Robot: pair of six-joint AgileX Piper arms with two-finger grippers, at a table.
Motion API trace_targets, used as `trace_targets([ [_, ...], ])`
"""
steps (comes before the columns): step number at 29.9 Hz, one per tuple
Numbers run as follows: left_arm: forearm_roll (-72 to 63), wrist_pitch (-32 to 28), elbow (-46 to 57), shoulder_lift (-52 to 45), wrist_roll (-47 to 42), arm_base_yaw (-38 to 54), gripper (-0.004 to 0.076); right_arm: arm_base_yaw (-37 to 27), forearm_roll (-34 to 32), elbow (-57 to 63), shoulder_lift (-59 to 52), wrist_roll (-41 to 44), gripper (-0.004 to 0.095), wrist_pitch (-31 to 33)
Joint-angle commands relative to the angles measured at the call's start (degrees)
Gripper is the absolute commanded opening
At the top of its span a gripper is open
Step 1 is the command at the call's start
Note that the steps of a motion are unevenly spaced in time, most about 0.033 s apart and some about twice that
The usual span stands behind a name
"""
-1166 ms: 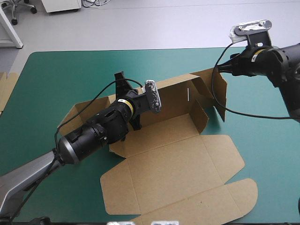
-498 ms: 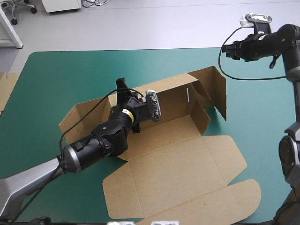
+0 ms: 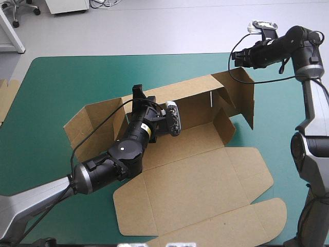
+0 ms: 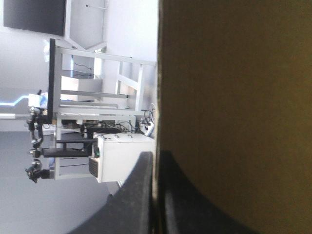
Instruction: Fold the box
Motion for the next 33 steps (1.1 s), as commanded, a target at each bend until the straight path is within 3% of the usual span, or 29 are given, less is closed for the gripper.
trace_targets([
  [1, 7.5, -1.1, -0.2, -1.8, -2.3, -0.3, -0.0010, 0.3, 1.6, -1.9, -3.4, -1.0, 0.0347, -1.4],
  [21, 16.7, -8.1, 1.2, -1.8, -5.3, 3.7, -0.0010, 0.5, 2.0, -1.6, -7.4, -1.2, 0.0347, 4.1],
  [33, 17.8, -9.8, 2.4, 0.1, -5.4, 3.7, -0.0010, 0.4, 3.3, 9.3, -10.5, -4.0, 0.0346, 4.1],
])
